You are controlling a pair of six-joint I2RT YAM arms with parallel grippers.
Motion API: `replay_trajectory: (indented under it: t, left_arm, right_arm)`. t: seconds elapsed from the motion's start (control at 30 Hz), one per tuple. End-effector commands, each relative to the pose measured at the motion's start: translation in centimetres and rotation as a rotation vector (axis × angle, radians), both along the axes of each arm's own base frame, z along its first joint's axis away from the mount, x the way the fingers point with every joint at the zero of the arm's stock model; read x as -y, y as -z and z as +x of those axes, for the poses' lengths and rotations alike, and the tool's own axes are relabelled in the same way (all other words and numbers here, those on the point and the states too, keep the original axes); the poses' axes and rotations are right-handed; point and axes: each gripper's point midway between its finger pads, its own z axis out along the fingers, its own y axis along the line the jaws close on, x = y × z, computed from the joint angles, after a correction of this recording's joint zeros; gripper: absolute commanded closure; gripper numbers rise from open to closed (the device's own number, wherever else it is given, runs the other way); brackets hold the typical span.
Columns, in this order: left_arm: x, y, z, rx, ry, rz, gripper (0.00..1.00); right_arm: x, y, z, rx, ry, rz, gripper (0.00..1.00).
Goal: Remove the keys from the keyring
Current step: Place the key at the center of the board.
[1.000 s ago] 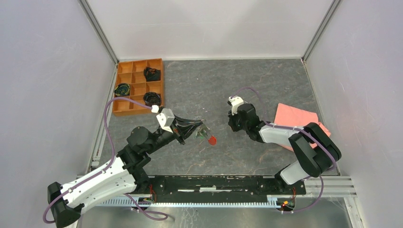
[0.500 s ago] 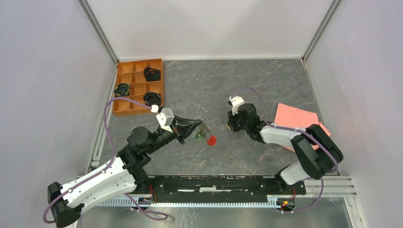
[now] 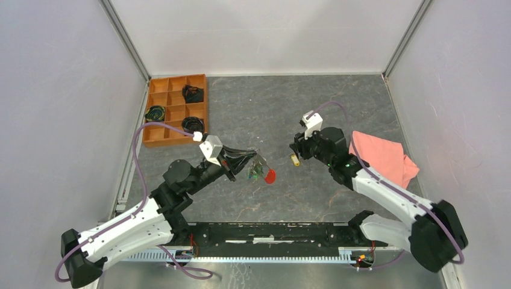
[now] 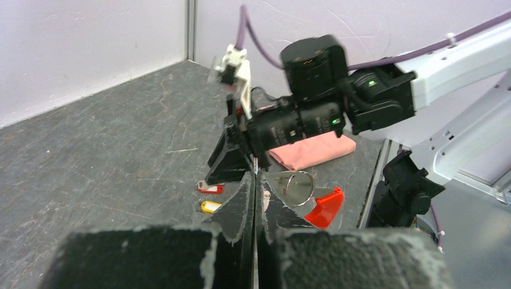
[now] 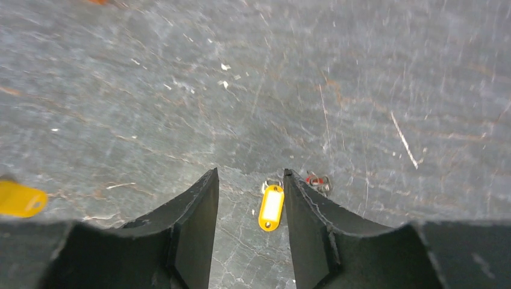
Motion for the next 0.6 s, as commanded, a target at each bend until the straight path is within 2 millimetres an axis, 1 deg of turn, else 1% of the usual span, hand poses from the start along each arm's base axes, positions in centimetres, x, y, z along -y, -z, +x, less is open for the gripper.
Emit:
replay_trajectory:
  t: [0.0, 0.07, 0.2, 0.3, 0.43, 0.5, 0.57]
  left_arm:
    - [-0.2, -1.4, 0.3, -0.006, -0.020, -0.082, 0.98]
    - [-0.2, -1.1, 0.4, -0.012, -0.027, -0.080, 0.98]
    - [-0.4, -0.7, 0.6, -0.019, -0.041, -0.078, 0.98]
    - [-0.4, -0.4, 0.8, -0.021, -0.051, -0.072, 0.98]
    - [-0.3, -0.1, 1.0, -0.024, -0.057, -0.066, 0.98]
    - [-0.2, 0.0, 1.1, -0.024, -0.056, -0.067, 0.98]
    - [-0.1, 0.1, 1.2, -0.029, -0.055, -0.064, 0.98]
  right_arm:
    - [-1.3, -6.6, -1.3, 0.128, -0.129, 0.061, 0.50]
    - [-1.9, -8.7, -2.3, 0.151, -0.184, 0.088, 0.50]
    - [-2.8, -11.7, -4.7, 0.167, -0.260, 0.102, 0.52]
    - [-3.3, -13.5, -5.9, 0.164, -0.293, 0.102, 0.52]
    - [-4.6, -16.0, -7.5, 0.182, -0.366, 0.117, 0.53]
    - [-5.4, -16.9, -8.2, 0.181, -0.396, 0.115, 0.53]
    - [-6.5, -17.3, -9.0, 0.163, -0.428, 0.102, 0.54]
